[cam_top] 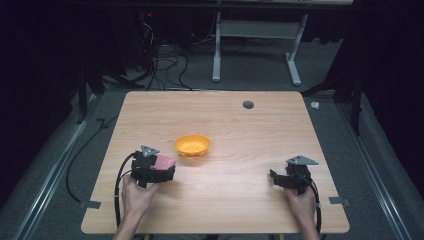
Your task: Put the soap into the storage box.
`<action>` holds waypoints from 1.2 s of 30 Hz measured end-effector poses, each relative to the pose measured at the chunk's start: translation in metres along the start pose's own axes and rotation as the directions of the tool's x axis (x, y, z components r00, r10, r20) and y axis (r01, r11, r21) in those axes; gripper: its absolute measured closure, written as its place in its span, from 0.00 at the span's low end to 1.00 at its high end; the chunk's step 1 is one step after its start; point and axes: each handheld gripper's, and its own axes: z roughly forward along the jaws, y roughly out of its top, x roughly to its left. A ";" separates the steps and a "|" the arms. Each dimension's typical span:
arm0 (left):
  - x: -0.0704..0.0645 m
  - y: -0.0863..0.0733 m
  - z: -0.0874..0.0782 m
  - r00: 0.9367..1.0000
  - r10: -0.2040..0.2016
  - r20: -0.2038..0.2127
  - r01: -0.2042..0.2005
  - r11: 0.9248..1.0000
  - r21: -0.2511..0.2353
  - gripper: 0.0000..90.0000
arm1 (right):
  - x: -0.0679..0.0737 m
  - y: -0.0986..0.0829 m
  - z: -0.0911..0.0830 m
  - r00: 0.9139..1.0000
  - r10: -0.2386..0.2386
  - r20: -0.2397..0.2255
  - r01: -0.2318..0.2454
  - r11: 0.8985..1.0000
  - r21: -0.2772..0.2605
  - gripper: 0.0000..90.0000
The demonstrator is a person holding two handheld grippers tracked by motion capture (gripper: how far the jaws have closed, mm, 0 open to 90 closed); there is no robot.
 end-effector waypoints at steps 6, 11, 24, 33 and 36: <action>-0.010 0.014 -0.004 1.000 0.001 0.007 -0.001 1.000 -0.005 0.15 | 0.000 0.000 0.000 1.000 0.002 -0.001 -0.002 1.000 0.001 0.25; -0.018 0.027 -0.002 1.000 0.010 0.012 -0.010 1.000 0.005 0.15 | 0.000 0.000 0.000 1.000 0.000 -0.002 0.000 1.000 0.001 0.25; -0.033 0.054 0.012 1.000 0.018 -0.001 -0.018 0.999 0.029 0.15 | 0.001 0.000 0.000 1.000 -0.005 -0.006 0.005 1.000 0.002 0.25; -0.039 0.071 0.027 1.000 -0.005 0.020 0.005 0.999 0.049 0.15 | 0.001 0.000 0.000 1.000 -0.006 -0.008 0.006 1.000 0.001 0.25; -0.040 0.073 0.030 1.000 -0.009 0.020 0.008 0.999 0.052 0.15 | 0.001 0.000 0.000 1.000 -0.006 -0.008 0.006 1.000 0.001 0.25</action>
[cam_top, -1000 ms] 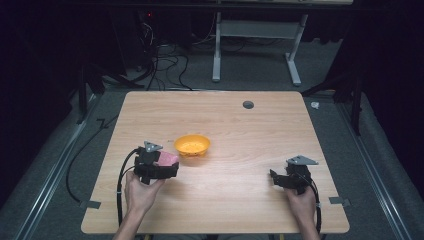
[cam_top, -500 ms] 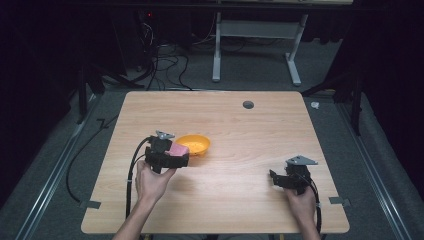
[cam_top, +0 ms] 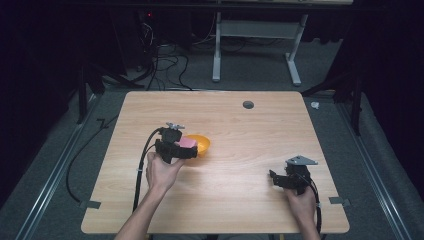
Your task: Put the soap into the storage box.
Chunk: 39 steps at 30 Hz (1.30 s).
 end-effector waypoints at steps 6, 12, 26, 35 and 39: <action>-0.002 0.007 0.008 0.999 -0.031 0.014 0.031 1.000 0.000 0.15 | 0.000 0.000 0.000 1.000 0.000 0.000 0.000 1.000 0.000 0.25; -0.003 0.011 0.014 0.998 -0.061 0.004 0.061 0.998 0.002 0.15 | 0.000 0.000 0.000 1.000 0.000 0.000 0.000 1.000 0.000 0.25; 0.000 0.015 0.026 0.993 -0.119 -0.014 0.119 0.993 0.009 0.15 | 0.000 0.000 0.000 1.000 0.000 0.000 0.000 1.000 0.000 0.25; -0.006 0.018 0.035 0.993 -0.106 -0.050 0.107 0.994 0.012 0.15 | 0.000 0.000 0.000 1.000 0.000 0.000 0.000 1.000 0.000 0.25; -0.010 0.021 0.039 0.994 -0.092 -0.058 0.092 0.996 0.013 0.15 | 0.000 0.000 0.000 1.000 0.000 0.000 0.000 1.000 0.000 0.25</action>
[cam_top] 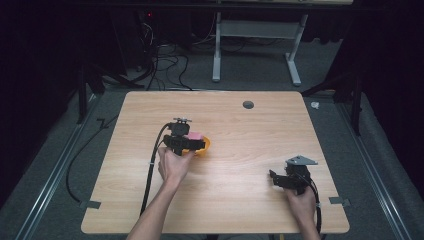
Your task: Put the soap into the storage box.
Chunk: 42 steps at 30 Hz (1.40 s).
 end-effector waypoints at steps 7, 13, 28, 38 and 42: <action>-0.003 0.001 0.009 1.000 0.003 -0.021 -0.002 1.000 0.015 0.15 | 0.000 0.000 0.000 1.000 0.000 0.000 0.000 1.000 0.000 0.25; -0.001 0.000 0.015 1.000 -0.014 -0.021 0.014 1.000 0.023 0.15 | 0.000 0.000 0.000 1.000 0.000 0.000 0.000 1.000 0.000 0.25; 0.000 -0.002 0.027 0.999 -0.034 -0.027 0.035 0.999 0.034 0.15 | 0.000 0.000 0.000 1.000 0.000 0.000 0.000 1.000 0.000 0.25; -0.001 -0.004 0.032 0.999 -0.022 -0.048 0.024 0.999 0.042 0.15 | 0.000 0.000 0.000 1.000 0.002 -0.002 -0.002 1.000 0.000 0.25; -0.003 -0.004 0.034 0.998 -0.019 -0.057 0.021 0.999 0.037 0.15 | 0.000 0.000 0.000 1.000 0.000 -0.001 0.000 1.000 0.001 0.25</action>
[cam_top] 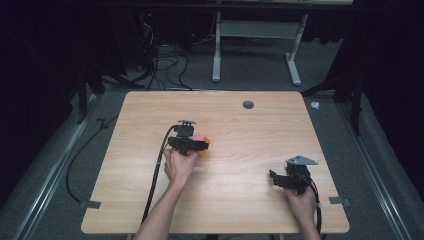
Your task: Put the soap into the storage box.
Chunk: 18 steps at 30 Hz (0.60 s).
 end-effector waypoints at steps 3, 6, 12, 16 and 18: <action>0.000 0.000 0.000 1.000 0.000 -0.004 0.000 1.000 -0.003 0.15 | 0.000 0.000 0.000 1.000 0.001 0.000 -0.001 1.000 -0.001 0.25; 0.001 -0.002 0.001 1.000 -0.007 -0.003 0.007 1.000 -0.006 0.15 | 0.000 0.000 0.000 1.000 0.001 0.000 -0.001 1.000 0.000 0.25; 0.002 -0.006 0.005 1.000 -0.018 -0.008 0.018 1.000 0.005 0.15 | 0.000 0.000 0.000 1.000 0.001 -0.001 -0.001 1.000 -0.002 0.25; 0.002 -0.008 0.007 1.000 -0.019 -0.012 0.019 1.000 0.012 0.15 | 0.000 0.000 0.000 1.000 0.001 -0.001 -0.001 1.000 -0.001 0.25; 0.002 -0.008 0.007 1.000 -0.017 -0.013 0.018 1.000 0.011 0.15 | 0.000 0.000 0.000 1.000 0.000 -0.001 0.000 1.000 -0.001 0.25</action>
